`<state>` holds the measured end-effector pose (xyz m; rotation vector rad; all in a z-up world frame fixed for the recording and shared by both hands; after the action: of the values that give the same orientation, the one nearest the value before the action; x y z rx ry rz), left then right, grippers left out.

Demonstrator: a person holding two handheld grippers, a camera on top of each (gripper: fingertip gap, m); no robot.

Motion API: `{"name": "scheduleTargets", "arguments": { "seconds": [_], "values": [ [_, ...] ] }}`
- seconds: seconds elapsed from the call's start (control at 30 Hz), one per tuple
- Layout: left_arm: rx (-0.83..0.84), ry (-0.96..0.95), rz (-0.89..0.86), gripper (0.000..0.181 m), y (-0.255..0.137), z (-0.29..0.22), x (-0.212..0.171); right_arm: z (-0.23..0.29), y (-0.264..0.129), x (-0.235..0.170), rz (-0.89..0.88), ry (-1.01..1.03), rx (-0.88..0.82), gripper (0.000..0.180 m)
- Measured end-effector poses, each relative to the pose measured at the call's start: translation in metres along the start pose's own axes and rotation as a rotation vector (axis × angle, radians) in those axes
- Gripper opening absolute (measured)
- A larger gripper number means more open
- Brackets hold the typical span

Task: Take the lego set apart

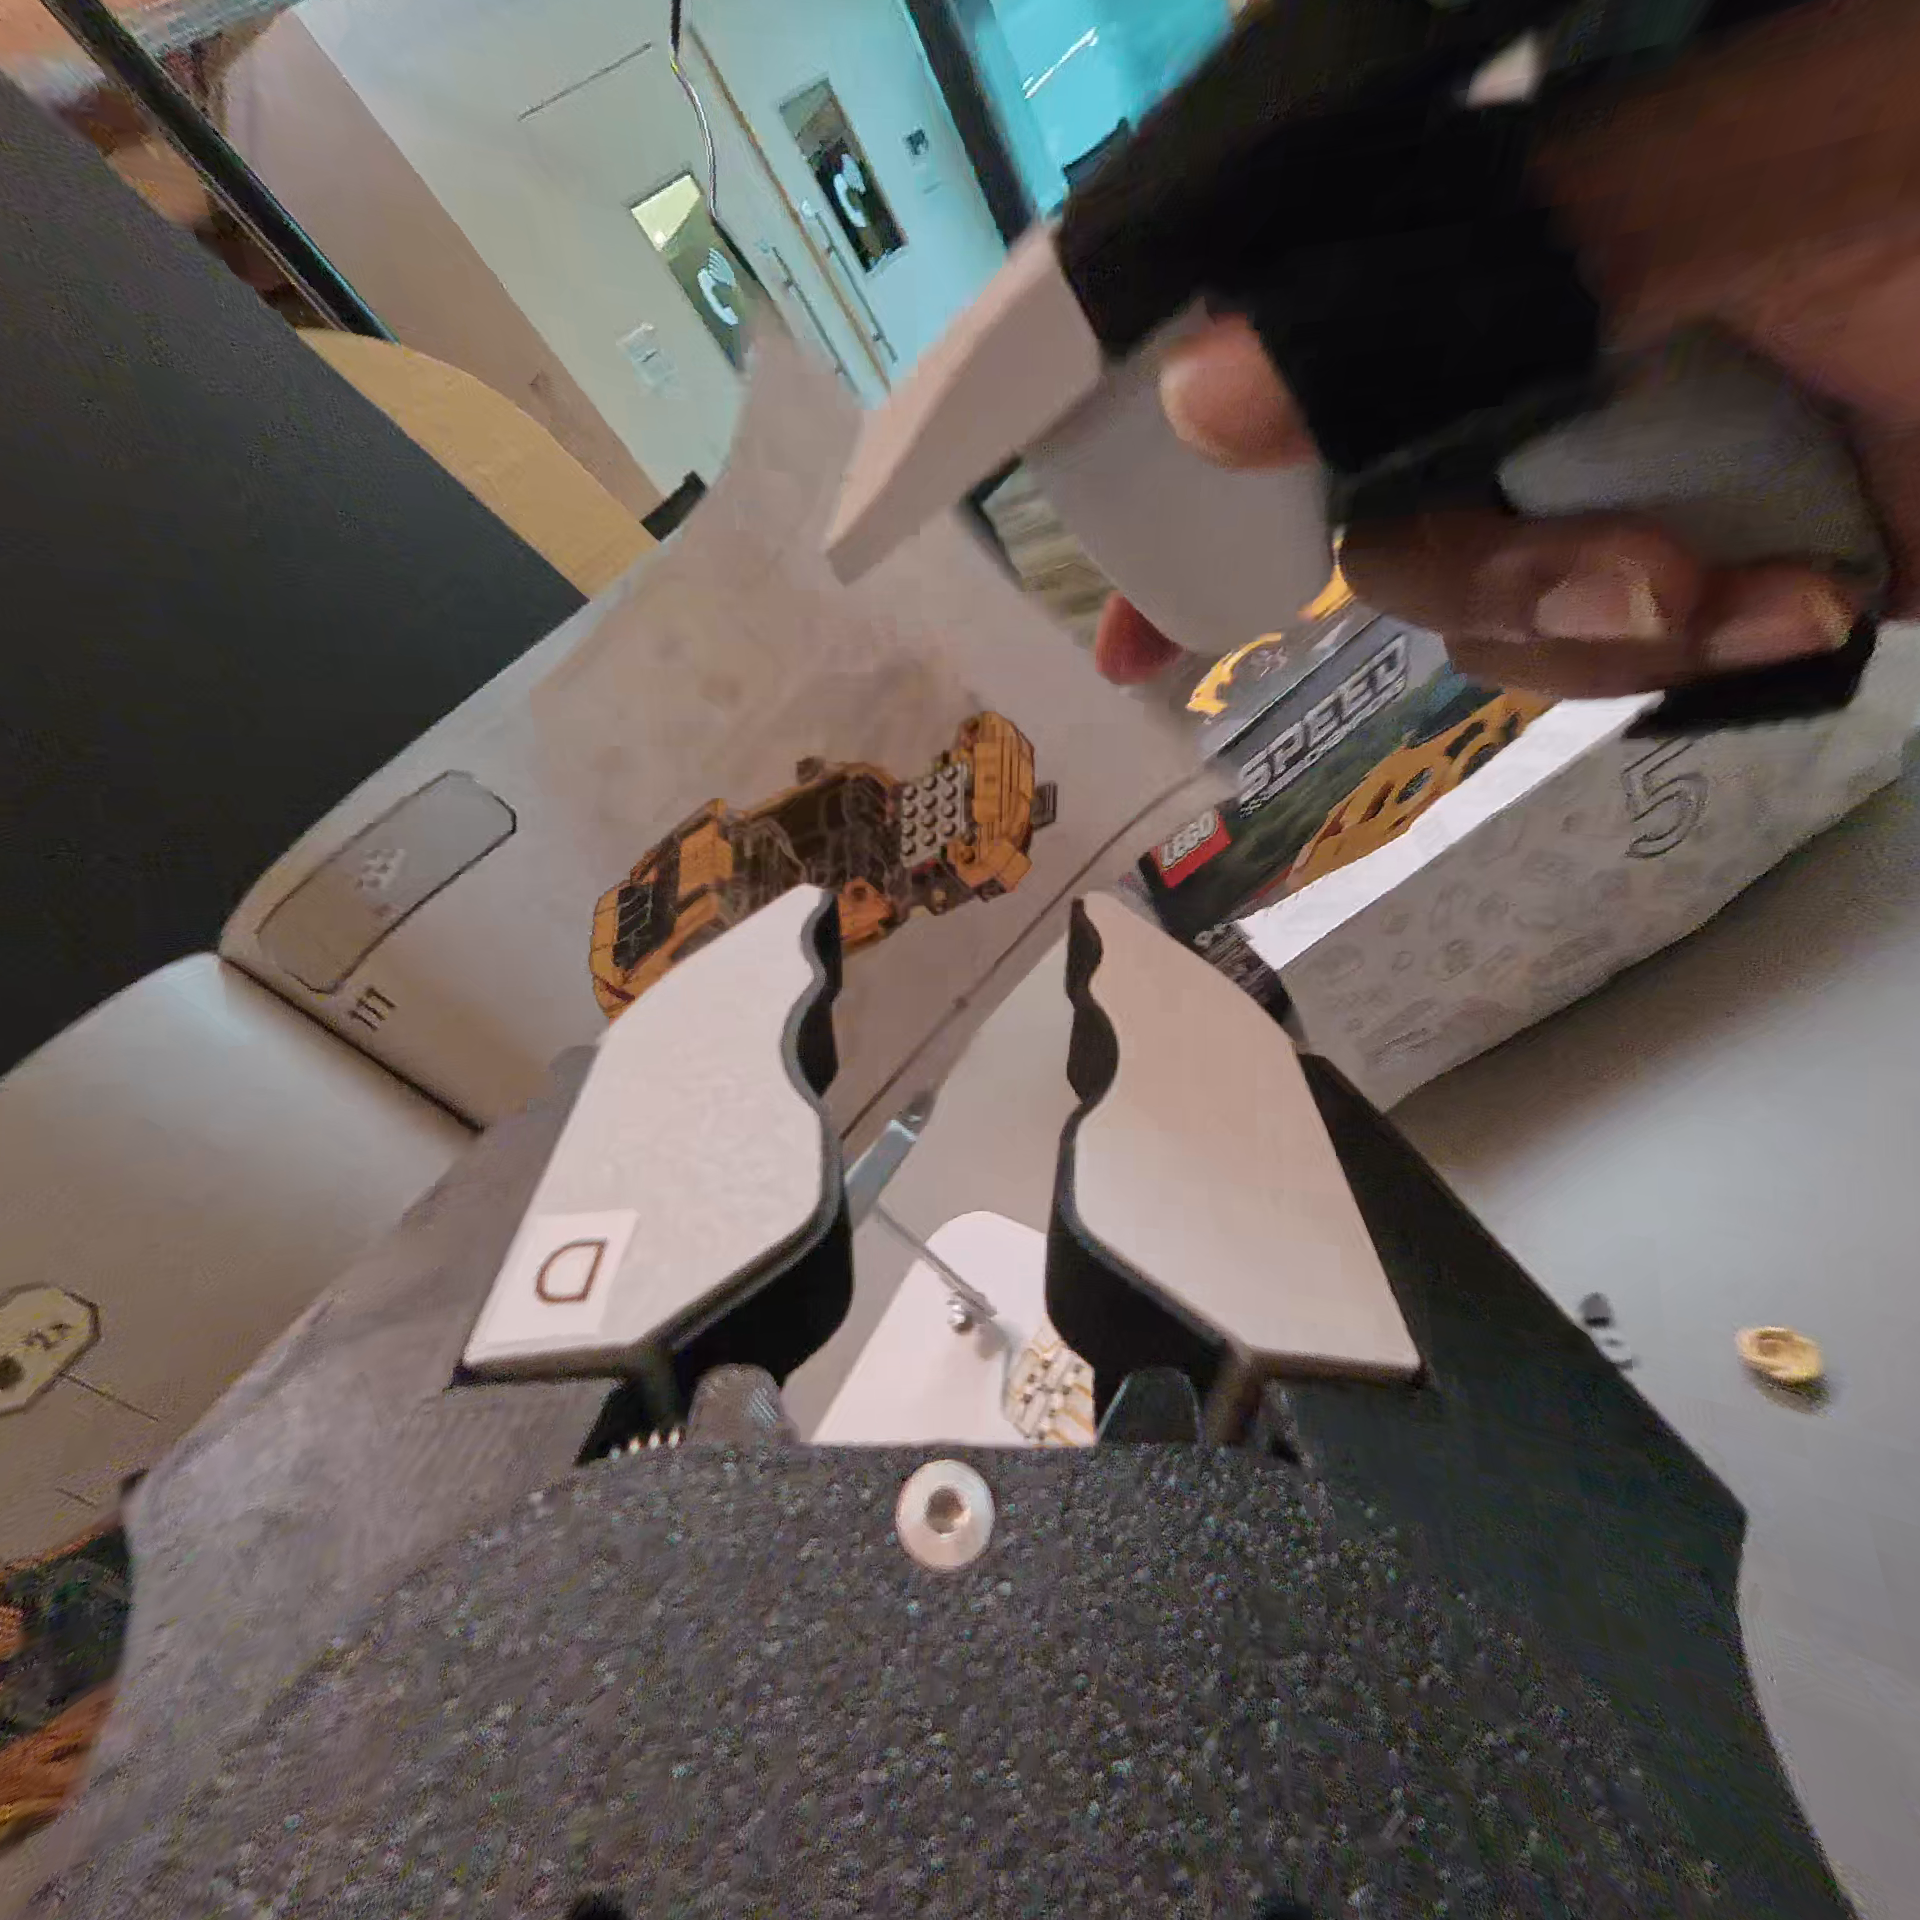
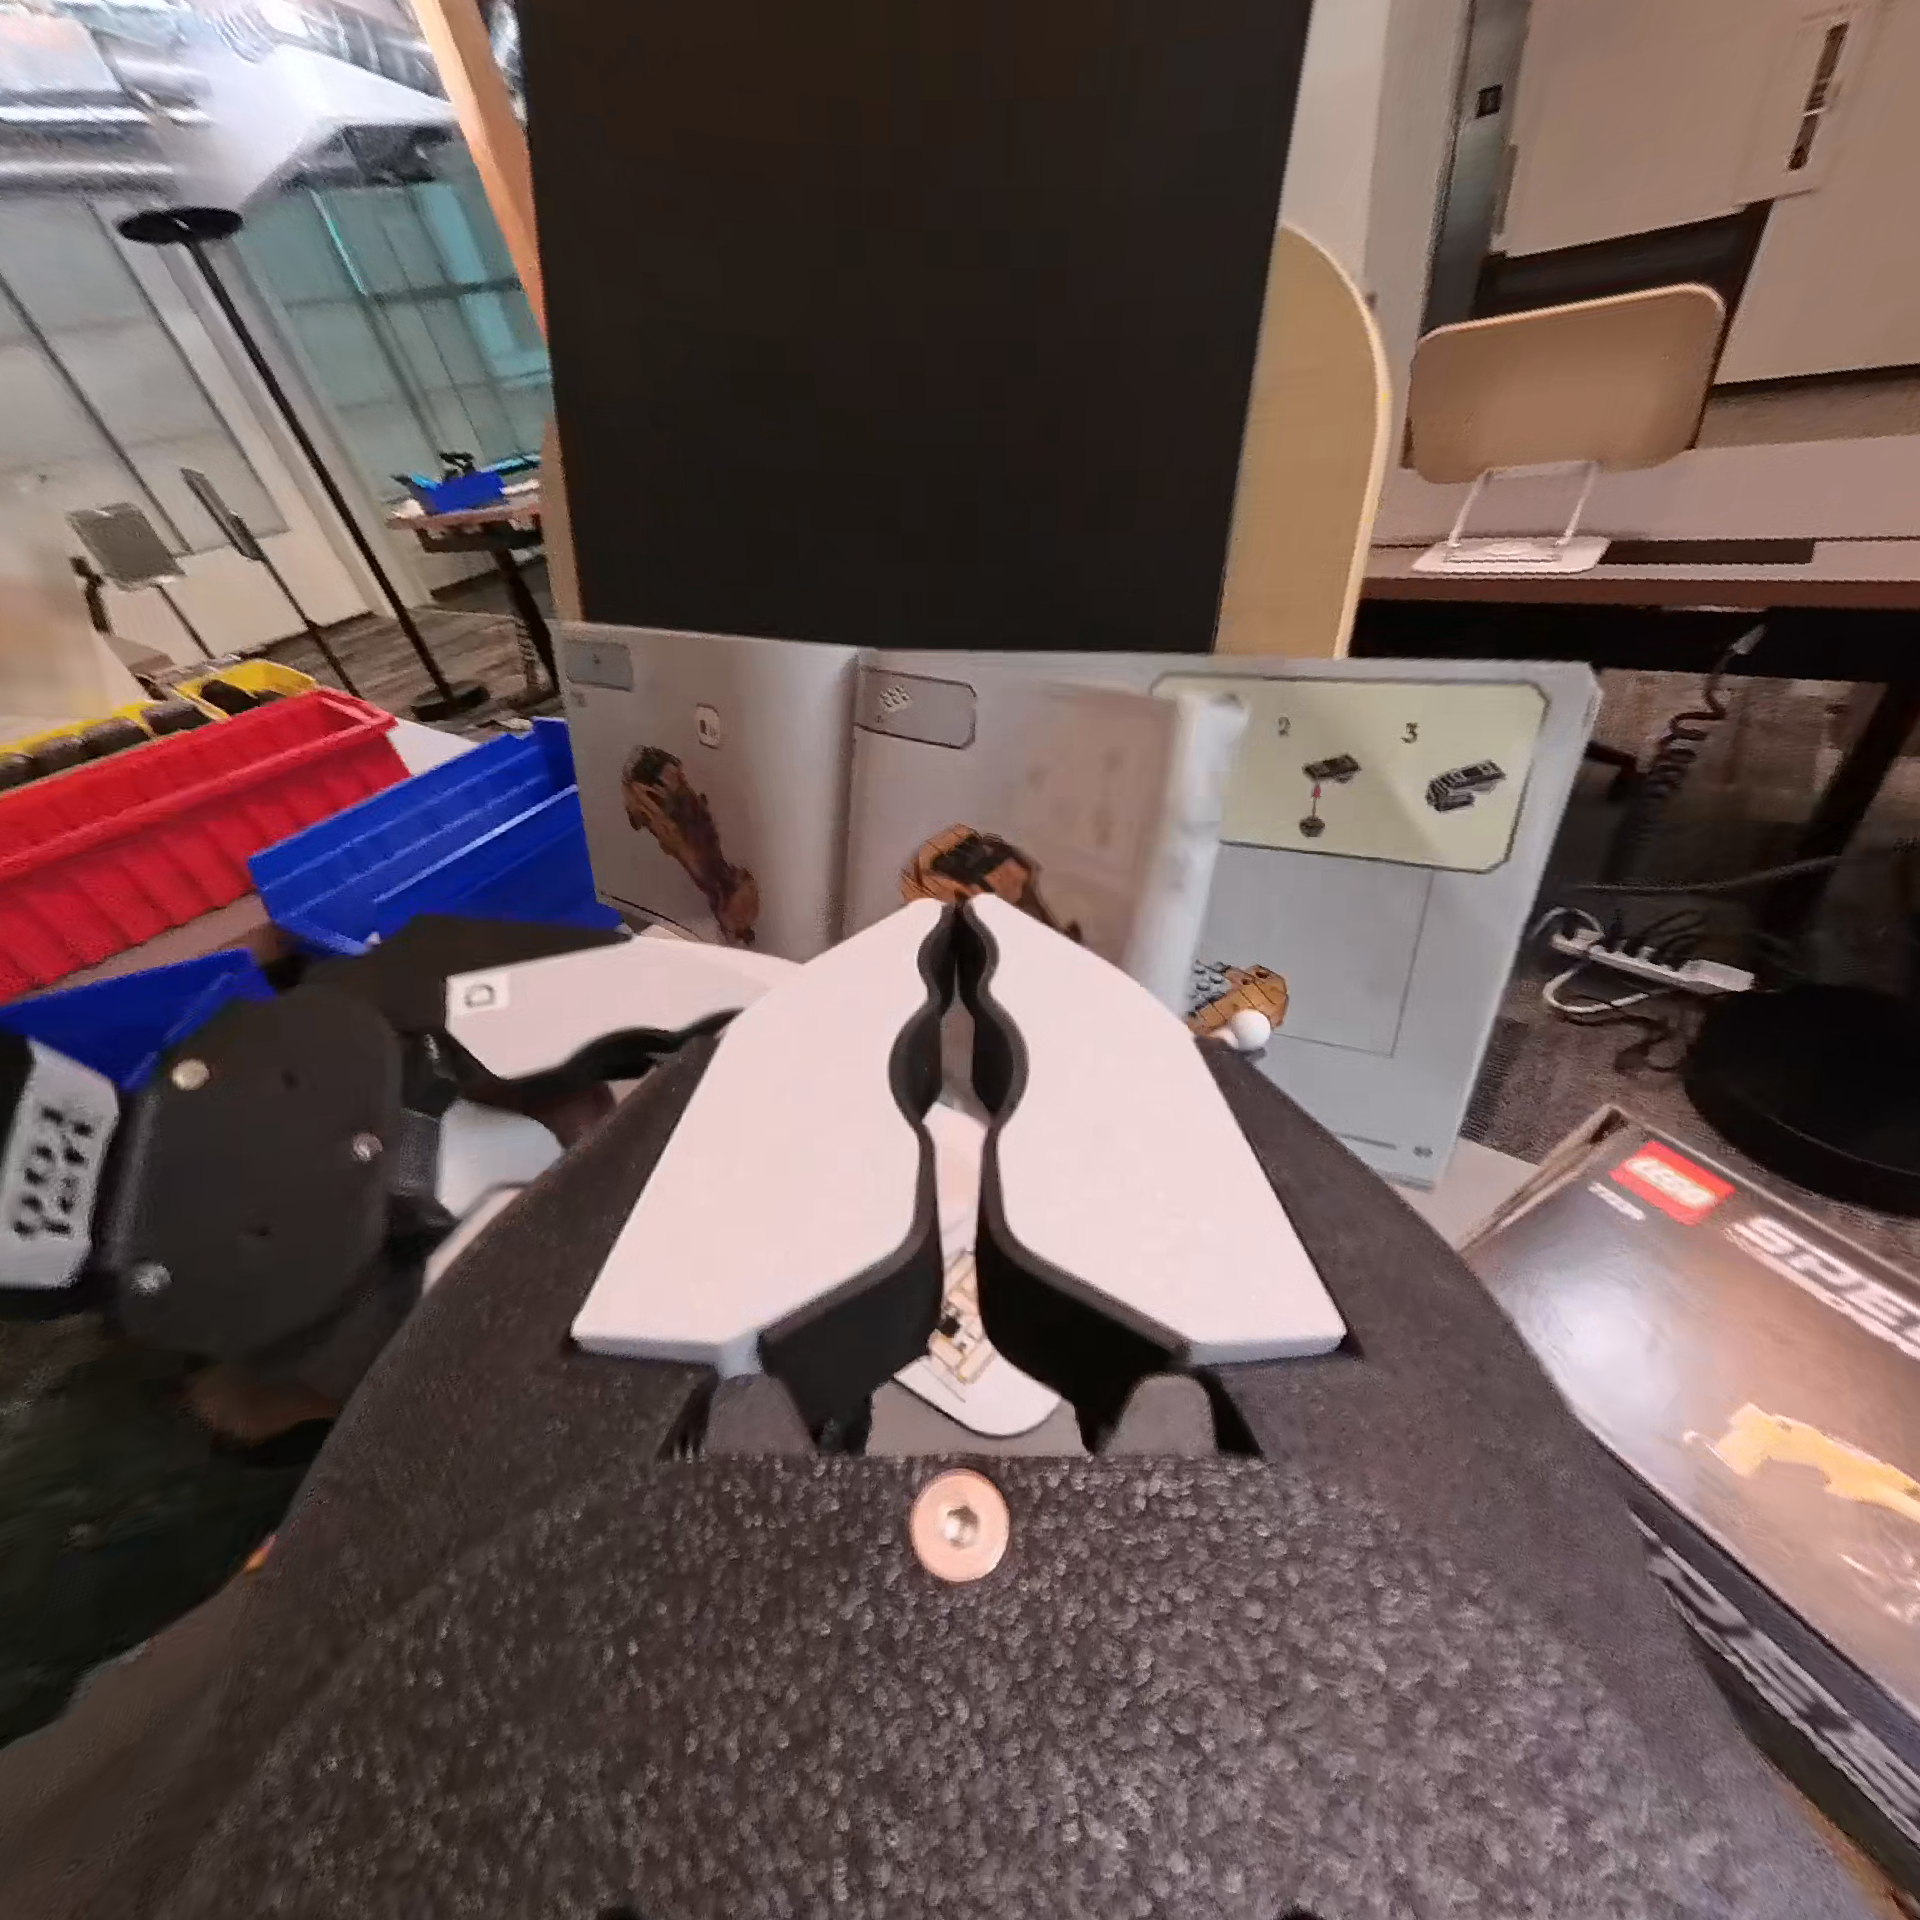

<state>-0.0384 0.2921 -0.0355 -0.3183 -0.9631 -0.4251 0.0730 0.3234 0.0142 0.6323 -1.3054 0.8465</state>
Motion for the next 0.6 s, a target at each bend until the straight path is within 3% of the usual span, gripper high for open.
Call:
{"name": "scheduleTargets", "arguments": {
  "seconds": [0.03,0.2,0.3,0.4,0.53,0.6],
  "values": [
    [0.019,0.047,0.001,0.044,0.002,-0.002,0.000,0.001,0.000,0.004,-0.007,0.004,0.011,0.000],
    [0.102,0.240,0.071,0.037,0.016,-0.015,-0.014,0.003,-0.002,0.013,-0.003,-0.043,0.010,0.000],
    [0.118,0.209,0.087,0.031,0.016,-0.014,-0.019,-0.010,-0.015,0.008,-0.043,-0.070,-0.068,0.001],
    [0.126,0.170,0.084,0.030,0.006,-0.008,-0.022,-0.029,-0.028,-0.013,-0.028,-0.059,-0.127,0.017],
    [0.130,0.116,0.049,0.030,-0.011,-0.001,-0.020,-0.038,-0.017,-0.061,0.146,0.064,-0.004,0.058],
    [0.128,0.084,0.047,0.030,-0.017,0.001,-0.020,-0.040,-0.007,-0.075,0.181,0.069,0.045,0.066]
  ]
}}
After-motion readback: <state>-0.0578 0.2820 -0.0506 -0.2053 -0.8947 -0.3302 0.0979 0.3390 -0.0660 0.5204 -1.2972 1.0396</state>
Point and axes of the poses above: each gripper's, where its closed fingertips meet, y out along the fingers, x out of its top, z = x × y across the jaws, the point moved 7 cm from there along -y, back along the fingers, and after that the axes turned 5 degrees about x, right-handed, at the moved point
